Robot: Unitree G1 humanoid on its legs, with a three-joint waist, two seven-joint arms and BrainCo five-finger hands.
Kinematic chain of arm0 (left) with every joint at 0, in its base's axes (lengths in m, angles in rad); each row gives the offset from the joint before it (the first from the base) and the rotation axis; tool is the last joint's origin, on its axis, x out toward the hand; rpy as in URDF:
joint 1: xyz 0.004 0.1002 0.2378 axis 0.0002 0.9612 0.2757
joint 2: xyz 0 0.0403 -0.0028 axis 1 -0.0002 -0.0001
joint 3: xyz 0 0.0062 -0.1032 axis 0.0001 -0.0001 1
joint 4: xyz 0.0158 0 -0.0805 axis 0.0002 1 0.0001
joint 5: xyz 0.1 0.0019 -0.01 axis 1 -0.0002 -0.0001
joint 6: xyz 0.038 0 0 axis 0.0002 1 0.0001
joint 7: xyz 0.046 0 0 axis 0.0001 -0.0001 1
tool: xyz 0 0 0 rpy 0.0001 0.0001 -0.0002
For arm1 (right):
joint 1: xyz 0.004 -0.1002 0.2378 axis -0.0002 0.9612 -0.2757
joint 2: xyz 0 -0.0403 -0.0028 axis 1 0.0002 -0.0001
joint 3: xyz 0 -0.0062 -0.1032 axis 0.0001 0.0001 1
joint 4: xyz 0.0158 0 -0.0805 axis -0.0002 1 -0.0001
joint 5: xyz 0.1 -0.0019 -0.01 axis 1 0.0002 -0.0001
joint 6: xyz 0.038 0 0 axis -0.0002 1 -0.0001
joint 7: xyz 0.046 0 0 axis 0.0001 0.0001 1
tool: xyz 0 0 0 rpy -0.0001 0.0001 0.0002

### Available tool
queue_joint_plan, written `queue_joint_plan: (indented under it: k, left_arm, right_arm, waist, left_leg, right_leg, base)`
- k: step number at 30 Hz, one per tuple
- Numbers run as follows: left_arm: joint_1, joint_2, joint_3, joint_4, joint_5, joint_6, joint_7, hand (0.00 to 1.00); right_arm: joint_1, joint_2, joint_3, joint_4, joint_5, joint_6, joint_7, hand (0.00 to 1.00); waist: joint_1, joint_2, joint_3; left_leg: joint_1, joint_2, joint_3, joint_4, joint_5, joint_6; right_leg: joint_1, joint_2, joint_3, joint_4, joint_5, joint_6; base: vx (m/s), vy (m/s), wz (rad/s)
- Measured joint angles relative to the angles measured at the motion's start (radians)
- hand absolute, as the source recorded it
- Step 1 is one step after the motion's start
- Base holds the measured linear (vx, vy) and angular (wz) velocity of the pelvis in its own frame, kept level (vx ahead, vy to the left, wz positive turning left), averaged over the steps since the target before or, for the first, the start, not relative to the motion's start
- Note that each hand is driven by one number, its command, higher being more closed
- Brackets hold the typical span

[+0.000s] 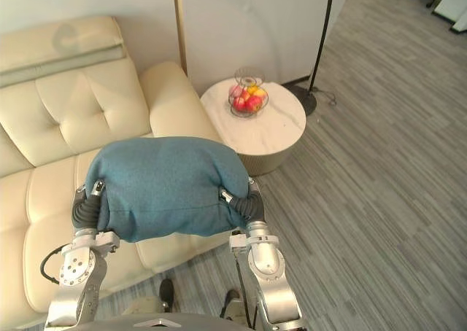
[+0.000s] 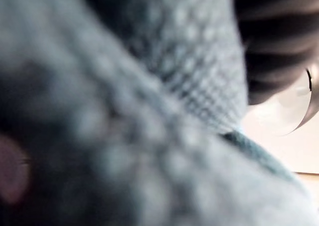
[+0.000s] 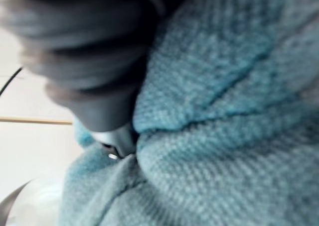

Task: Pick up cushions and gather them together orderly.

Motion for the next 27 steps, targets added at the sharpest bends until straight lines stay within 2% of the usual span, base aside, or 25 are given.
queue_joint_plan:
  k: [3, 7, 8, 9, 10, 11, 12, 13, 14, 16, 17, 18, 19, 21, 23, 25, 26, 27]
  left_arm:
    - [0.022, -0.006, -0.004, 0.0, -0.002, -0.002, -0.013, 1.0]
    - [0.022, -0.005, -0.005, -0.001, -0.002, -0.002, -0.021, 1.0]
    - [0.022, -0.005, -0.006, -0.001, -0.002, -0.002, -0.022, 1.0]
    - [0.02, -0.005, -0.011, 0.0, -0.002, -0.002, -0.023, 1.0]
    - [0.016, -0.001, -0.015, -0.001, -0.002, -0.002, -0.023, 1.0]
    - [0.012, -0.003, -0.019, -0.001, -0.002, -0.002, -0.024, 1.0]
    - [0.006, -0.003, -0.027, -0.001, -0.002, -0.002, -0.029, 1.0]
    - [0.003, -0.004, -0.032, -0.001, -0.002, -0.002, -0.03, 1.0]
    - [0.0, -0.004, -0.037, -0.001, -0.002, -0.002, -0.031, 1.0]
    - [-0.011, -0.012, -0.057, -0.001, -0.002, -0.002, -0.031, 1.0]
    - [-0.033, -0.016, -0.077, 0.01, -0.002, -0.003, -0.031, 1.0]
    - [-0.042, -0.008, -0.077, 0.015, -0.002, -0.003, -0.03, 1.0]
    - [-0.056, 0.015, -0.073, 0.015, -0.002, -0.003, -0.026, 1.0]
    - [-0.077, 0.034, -0.065, 0.015, -0.001, -0.003, -0.01, 1.0]
    - [-0.08, 0.051, -0.057, 0.019, -0.001, -0.006, -0.008, 1.0]
    - [-0.083, 0.06, -0.057, 0.021, -0.001, -0.008, -0.008, 1.0]
    - [-0.083, 0.059, -0.056, 0.024, -0.001, -0.008, -0.008, 1.0]
    - [-0.083, 0.059, -0.053, 0.026, -0.001, -0.008, -0.008, 1.0]
  right_arm:
    - [0.018, 0.003, 0.0, 0.0, 0.0, -0.02, 0.0, 1.0]
    - [0.028, 0.013, -0.007, -0.003, 0.001, -0.032, -0.002, 1.0]
    - [0.034, 0.014, -0.01, -0.006, 0.001, -0.032, -0.003, 1.0]
    - [0.038, 0.016, -0.017, -0.006, 0.0, -0.032, -0.004, 1.0]
    - [0.036, 0.02, -0.027, -0.01, 0.0, -0.032, -0.005, 1.0]
    - [0.035, 0.024, -0.036, -0.014, -0.001, -0.031, -0.006, 1.0]
    - [0.033, 0.032, -0.048, -0.016, -0.002, -0.031, -0.011, 1.0]
    - [0.033, 0.031, -0.054, -0.024, -0.008, -0.031, -0.016, 1.0]
    - [0.033, 0.031, -0.056, -0.034, -0.008, -0.031, -0.026, 1.0]
    - [0.032, 0.031, -0.072, -0.041, -0.008, -0.034, -0.044, 1.0]
    - [0.032, 0.044, -0.099, -0.024, -0.009, -0.033, -0.048, 1.0]
    - [0.033, 0.057, -0.101, -0.015, -0.009, -0.032, -0.05, 1.0]
    - [0.033, 0.082, -0.1, -0.008, -0.01, -0.032, -0.048, 1.0]
    - [0.029, 0.12, -0.095, -0.005, -0.01, -0.032, -0.05, 1.0]
    - [0.029, 0.127, -0.079, 0.008, -0.01, -0.032, -0.049, 1.0]
    - [0.029, 0.127, -0.079, 0.011, -0.01, -0.032, -0.049, 1.0]
    - [0.029, 0.127, -0.079, 0.015, -0.01, -0.032, -0.048, 1.0]
    - [0.028, 0.127, -0.079, 0.03, -0.01, -0.032, -0.048, 1.0]
  waist:
    - [-0.002, 0.002, -0.011]
    - [-0.004, 0.015, -0.004]
    - [-0.005, 0.02, -0.002]
    - [0.0, 0.012, 0.002]
    - [0.005, 0.001, 0.007]
    - [0.008, 0.003, 0.008]
    - [0.016, -0.003, 0.012]
    - [0.014, -0.013, 0.017]
    - [0.013, -0.011, 0.016]
    - [0.011, 0.01, 0.004]
    - [-0.001, 0.011, -0.004]
    - [-0.001, -0.01, -0.002]
    - [-0.008, -0.044, -0.001]
    - [0.009, -0.065, 0.001]
    - [0.016, -0.066, 0.004]
    - [0.028, -0.068, 0.007]
    - [0.031, -0.067, 0.009]
    - [0.027, -0.067, 0.014]
  left_leg:
    - [0.013, -0.004, -0.036, 0.019, -0.015, -0.001]
    - [-0.122, 0.01, -0.101, 0.217, -0.094, 0.0]
    - [-0.156, 0.037, -0.066, 0.253, -0.102, 0.006]
    - [-0.182, 0.072, 0.005, 0.266, -0.106, 0.014]
    - [-0.208, 0.097, 0.068, 0.303, -0.116, 0.043]
    - [-0.231, 0.118, 0.101, 0.342, -0.132, 0.068]
    - [-0.249, 0.172, 0.162, 0.397, -0.145, 0.08]
    - [-0.242, 0.223, 0.195, 0.414, -0.148, 0.076]
    - [-0.237, 0.255, 0.211, 0.413, -0.149, 0.068]
    - [-0.19, 0.322, 0.219, 0.349, -0.127, 0.028]
    - [-0.181, 0.315, 0.25, 0.338, -0.061, -0.106]
    - [-0.184, 0.288, 0.255, 0.344, -0.072, -0.087]
    - [-0.213, 0.255, 0.26, 0.378, -0.097, -0.058]
    - [-0.245, 0.243, 0.266, 0.477, -0.167, -0.028]
    - [-0.246, 0.234, 0.28, 0.537, -0.222, -0.009]
    - [-0.244, 0.225, 0.303, 0.548, -0.248, 0.002]
    - [-0.244, 0.223, 0.314, 0.544, -0.259, 0.005]
    - [-0.241, 0.217, 0.321, 0.529, -0.261, 0.008]
  right_leg:
    - [0.048, -0.004, -0.037, -0.01, -0.004, 0.005]
    - [0.042, -0.012, -0.144, 0.045, -0.034, 0.005]
    - [0.042, -0.016, -0.183, 0.062, -0.043, 0.006]
    - [0.037, -0.041, -0.229, 0.075, -0.051, 0.008]
    - [0.026, -0.066, -0.254, 0.08, -0.054, 0.006]
    - [0.022, -0.081, -0.27, 0.086, -0.054, 0.006]
    - [0.013, -0.117, -0.288, 0.102, -0.052, 0.009]
    - [0.014, -0.154, -0.3, 0.111, -0.046, 0.023]
    - [0.013, -0.175, -0.303, 0.116, -0.04, 0.035]
    - [0.011, -0.213, -0.296, 0.113, -0.01, 0.095]
    - [0.021, -0.252, -0.292, 0.096, 0.006, 0.136]
    - [0.025, -0.266, -0.279, 0.074, 0.021, 0.128]
    - [0.042, -0.27, -0.252, -0.006, 0.068, 0.111]
    - [0.051, -0.279, -0.207, -0.057, 0.144, 0.116]
    - [0.042, -0.3, -0.172, -0.04, 0.189, 0.111]
    - [0.0, -0.319, -0.144, 0.005, 0.227, 0.069]
    - [-0.031, -0.324, -0.13, 0.027, 0.256, 0.036]
    - [-0.069, -0.327, -0.125, 0.054, 0.321, -0.013]
  base:
    - [-0.01, -0.001, 0.36]
    - [-0.07, 0.003, 0.74]
    - [-0.07, 0.019, 1.09]
    - [-0.09, 0.055, 1.14]
    - [-0.07, 0.056, 0.97]
    - [-0.07, 0.161, 0.73]
    - [-0.05, 0.227, 0.71]
    - [-0.05, 0.292, 0.63]
    - [0.0, 0.354, 0.46]
    - [0.05, 0.514, 0.36]
    - [0.05, 0.526, 0.35]
    - [0.05, 0.509, 0.45]
    - [0.04, 0.5, 0.18]
    - [0.01, 0.409, -0.03]
    - [-0.03, 0.372, -0.25]
    - [-0.05, 0.284, -0.31]
    - [-0.07, 0.175, -0.33]
    - [-0.08, 0.204, -0.32]
